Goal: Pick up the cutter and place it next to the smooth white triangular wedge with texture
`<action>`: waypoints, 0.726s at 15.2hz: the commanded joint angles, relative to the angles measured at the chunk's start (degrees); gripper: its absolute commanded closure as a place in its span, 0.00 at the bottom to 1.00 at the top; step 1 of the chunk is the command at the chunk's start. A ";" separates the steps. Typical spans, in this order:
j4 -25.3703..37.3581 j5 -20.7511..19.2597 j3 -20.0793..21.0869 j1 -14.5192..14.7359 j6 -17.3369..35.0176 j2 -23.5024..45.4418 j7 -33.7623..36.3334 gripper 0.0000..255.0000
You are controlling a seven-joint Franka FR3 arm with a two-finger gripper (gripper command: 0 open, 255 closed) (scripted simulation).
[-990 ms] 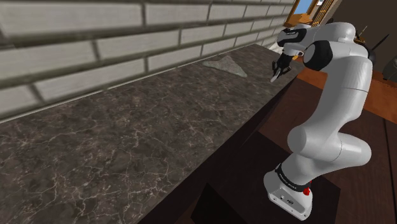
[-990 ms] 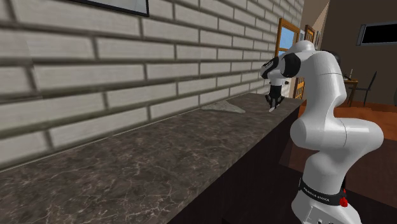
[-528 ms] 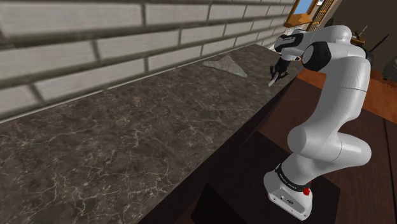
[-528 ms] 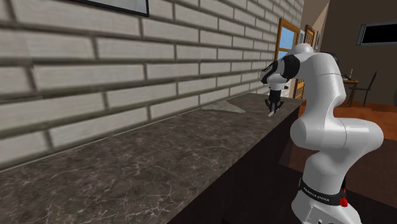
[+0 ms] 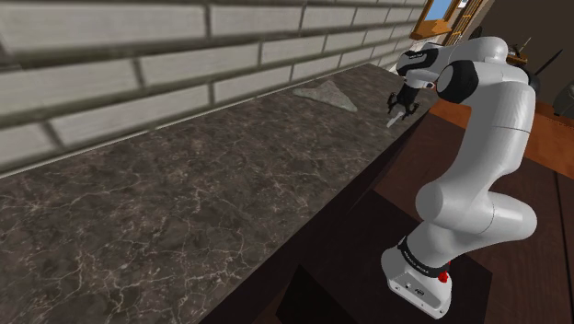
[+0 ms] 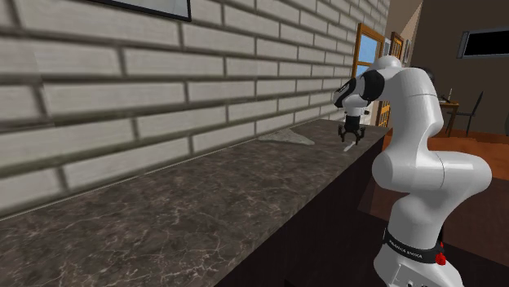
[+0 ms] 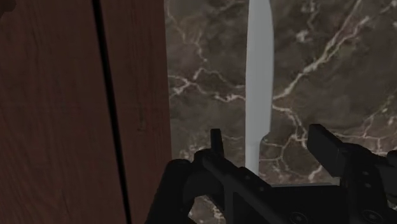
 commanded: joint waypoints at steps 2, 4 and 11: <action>0.00 0.00 0.00 0.00 0.00 0.00 0.00 0.00; 0.00 0.00 0.00 0.00 0.00 0.00 0.00 0.00; 4.53 -0.22 -0.13 -0.02 -6.26 -1.73 0.16 0.00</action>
